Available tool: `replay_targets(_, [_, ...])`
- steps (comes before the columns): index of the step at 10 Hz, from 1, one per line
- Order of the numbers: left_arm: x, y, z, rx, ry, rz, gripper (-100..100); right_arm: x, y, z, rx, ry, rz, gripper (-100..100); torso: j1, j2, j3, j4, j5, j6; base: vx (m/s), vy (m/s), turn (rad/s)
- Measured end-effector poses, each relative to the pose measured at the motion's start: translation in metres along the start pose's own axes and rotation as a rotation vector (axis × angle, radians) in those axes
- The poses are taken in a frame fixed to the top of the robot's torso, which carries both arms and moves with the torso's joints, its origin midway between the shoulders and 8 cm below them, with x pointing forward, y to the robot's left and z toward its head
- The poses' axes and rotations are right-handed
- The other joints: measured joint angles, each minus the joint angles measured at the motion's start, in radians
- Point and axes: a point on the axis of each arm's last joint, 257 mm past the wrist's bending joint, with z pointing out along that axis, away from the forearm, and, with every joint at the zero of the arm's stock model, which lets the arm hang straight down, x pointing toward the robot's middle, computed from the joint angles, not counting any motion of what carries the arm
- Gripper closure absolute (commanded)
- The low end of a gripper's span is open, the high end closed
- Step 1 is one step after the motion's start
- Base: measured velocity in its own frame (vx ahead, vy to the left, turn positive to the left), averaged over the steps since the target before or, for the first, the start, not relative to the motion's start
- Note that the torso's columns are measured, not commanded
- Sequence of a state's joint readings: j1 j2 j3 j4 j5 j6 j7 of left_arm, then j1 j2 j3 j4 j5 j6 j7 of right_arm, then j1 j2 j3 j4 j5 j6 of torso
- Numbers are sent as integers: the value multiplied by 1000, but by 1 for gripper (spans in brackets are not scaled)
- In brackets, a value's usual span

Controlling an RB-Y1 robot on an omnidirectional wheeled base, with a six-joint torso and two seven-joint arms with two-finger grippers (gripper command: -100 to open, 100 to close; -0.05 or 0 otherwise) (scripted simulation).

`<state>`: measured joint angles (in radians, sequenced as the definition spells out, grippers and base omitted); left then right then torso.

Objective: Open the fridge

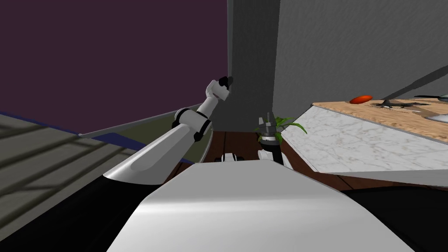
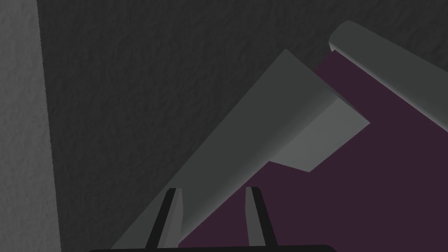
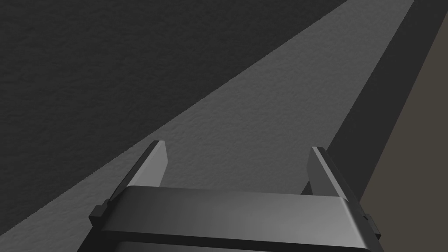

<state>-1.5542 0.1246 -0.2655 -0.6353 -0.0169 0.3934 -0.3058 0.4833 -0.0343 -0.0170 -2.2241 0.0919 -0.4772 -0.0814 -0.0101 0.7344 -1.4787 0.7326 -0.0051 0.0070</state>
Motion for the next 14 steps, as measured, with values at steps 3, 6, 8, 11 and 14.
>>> replay_targets(3, [14, -29, -4, 39, 17, 0, 100, 0, 0, 0, 0, 0, 0, 0, 6, 4, 3, 2, 3, -2, -199, 124, -133])
replay_targets(6, [35, -53, -2, 76, 51, -6, 100, 0, 0, 0, 0, 0, 0, 0, 6, 1, 1, 3, 3, -5, -148, 52, -67])
replay_targets(8, [40, -55, -6, 76, 60, -9, 100, 0, 0, 0, 0, 0, 0, 0, 10, -3, -2, 4, 6, -8, -64, 48, -53])
replay_targets(11, [55, -97, -14, 137, 88, -13, 100, 0, 0, 0, 0, 0, 0, 0, 5, 9, 6, 6, 3, -4, -209, 105, -137])
replay_targets(14, [70, -132, -19, 173, 117, -20, -100, 0, 0, 0, 0, 0, 0, 0, 4, -1, 0, 6, 3, -5, -102, 62, -25])
